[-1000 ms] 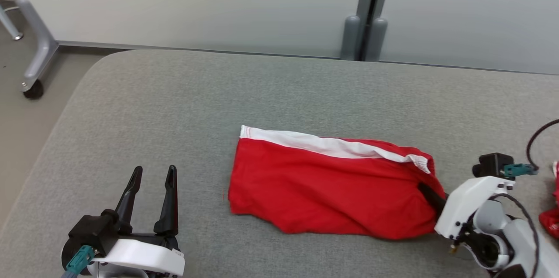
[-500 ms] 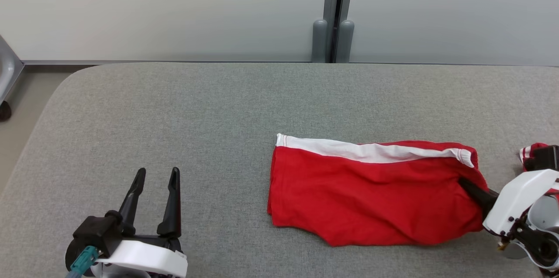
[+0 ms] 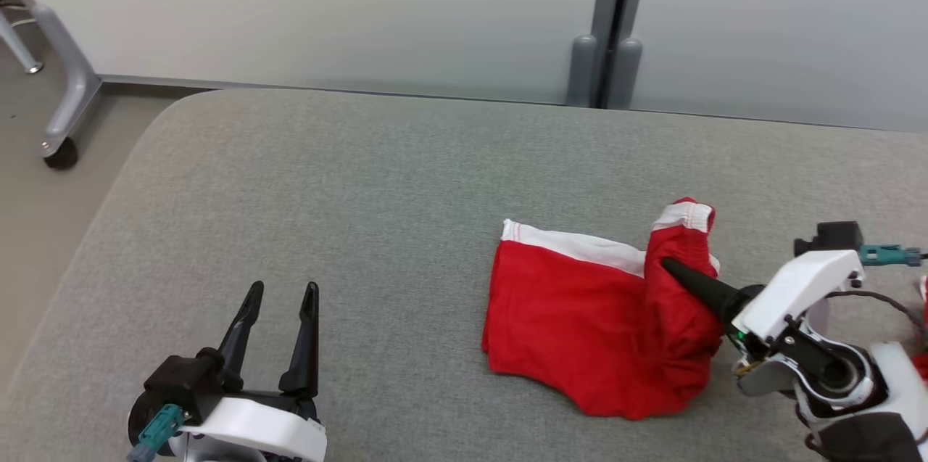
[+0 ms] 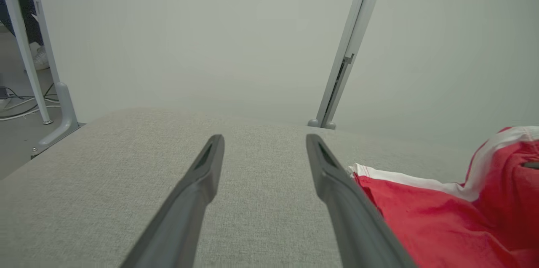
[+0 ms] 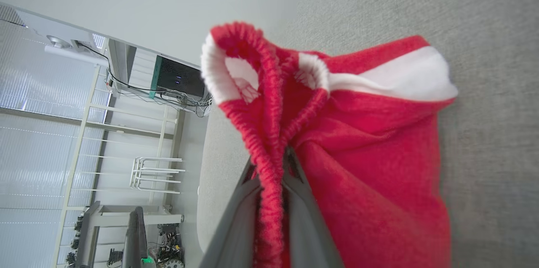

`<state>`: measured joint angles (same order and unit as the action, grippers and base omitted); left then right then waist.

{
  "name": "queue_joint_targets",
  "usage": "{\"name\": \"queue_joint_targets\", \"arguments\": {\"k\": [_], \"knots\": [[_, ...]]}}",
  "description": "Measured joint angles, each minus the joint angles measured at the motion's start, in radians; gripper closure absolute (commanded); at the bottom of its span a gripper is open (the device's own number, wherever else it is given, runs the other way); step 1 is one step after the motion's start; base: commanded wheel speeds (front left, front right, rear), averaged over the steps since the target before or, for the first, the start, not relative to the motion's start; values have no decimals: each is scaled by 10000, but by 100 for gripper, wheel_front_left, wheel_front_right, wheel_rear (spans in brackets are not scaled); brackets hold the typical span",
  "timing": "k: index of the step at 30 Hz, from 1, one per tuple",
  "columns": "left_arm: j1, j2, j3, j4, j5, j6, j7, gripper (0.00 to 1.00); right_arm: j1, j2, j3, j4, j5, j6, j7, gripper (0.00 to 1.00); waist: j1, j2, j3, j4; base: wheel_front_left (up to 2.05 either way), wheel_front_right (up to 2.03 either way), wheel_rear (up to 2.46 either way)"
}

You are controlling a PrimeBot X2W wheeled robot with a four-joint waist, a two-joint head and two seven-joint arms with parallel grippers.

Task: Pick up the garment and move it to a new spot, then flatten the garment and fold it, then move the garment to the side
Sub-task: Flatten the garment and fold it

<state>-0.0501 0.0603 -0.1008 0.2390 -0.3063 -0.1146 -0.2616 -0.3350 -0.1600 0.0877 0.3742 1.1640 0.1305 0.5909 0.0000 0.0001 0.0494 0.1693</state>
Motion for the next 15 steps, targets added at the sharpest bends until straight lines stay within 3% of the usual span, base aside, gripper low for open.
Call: {"name": "queue_joint_targets", "arguments": {"k": [7, 15], "knots": [[-166, -21, -173, 63, 73, -2, 0, 0, -608, 884, -119, 1055, 82, 0, 138, 100, 0, 0, 73, 719, 0, 0, 0], [-206, -35, -313, 128, 59, -44, 0, 0, -1119, 1085, 497, 2107, -301, 0, -299, 100, 0, 0, 273, 1315, 0, 0, 0]]}}
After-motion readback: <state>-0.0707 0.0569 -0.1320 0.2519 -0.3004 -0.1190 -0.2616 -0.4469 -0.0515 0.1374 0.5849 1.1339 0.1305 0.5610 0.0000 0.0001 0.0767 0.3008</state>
